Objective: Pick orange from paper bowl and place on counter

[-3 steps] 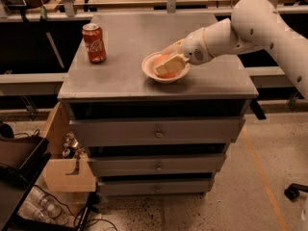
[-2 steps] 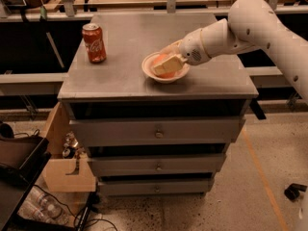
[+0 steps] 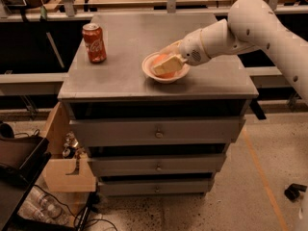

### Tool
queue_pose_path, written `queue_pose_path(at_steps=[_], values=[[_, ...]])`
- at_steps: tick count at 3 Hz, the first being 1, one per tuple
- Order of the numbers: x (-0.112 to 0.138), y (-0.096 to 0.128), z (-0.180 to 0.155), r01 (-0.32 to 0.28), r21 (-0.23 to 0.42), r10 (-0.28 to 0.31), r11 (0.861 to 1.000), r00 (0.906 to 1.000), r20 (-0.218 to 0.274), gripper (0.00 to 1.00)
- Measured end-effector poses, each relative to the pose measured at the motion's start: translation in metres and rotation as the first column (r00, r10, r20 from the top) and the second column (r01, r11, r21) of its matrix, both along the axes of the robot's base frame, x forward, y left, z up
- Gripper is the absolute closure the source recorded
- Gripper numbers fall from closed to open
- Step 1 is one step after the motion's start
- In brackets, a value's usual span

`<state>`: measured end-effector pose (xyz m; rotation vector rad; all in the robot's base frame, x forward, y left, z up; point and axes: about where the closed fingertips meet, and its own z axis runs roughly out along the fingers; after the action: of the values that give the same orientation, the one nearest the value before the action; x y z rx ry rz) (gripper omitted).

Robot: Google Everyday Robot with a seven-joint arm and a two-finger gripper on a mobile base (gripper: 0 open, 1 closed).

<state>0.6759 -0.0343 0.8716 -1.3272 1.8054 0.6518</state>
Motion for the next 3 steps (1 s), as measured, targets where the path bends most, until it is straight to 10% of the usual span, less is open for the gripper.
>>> queue_pose_path(at_steps=[2, 3], values=[[-0.0013, 0.0019, -0.0007, 0.001, 0.004, -0.001, 1.0, 1.0, -0.003, 0.38], [-0.0013, 0.0018, 0.001, 0.001, 0.004, -0.001, 1.0, 1.0, -0.003, 0.32]])
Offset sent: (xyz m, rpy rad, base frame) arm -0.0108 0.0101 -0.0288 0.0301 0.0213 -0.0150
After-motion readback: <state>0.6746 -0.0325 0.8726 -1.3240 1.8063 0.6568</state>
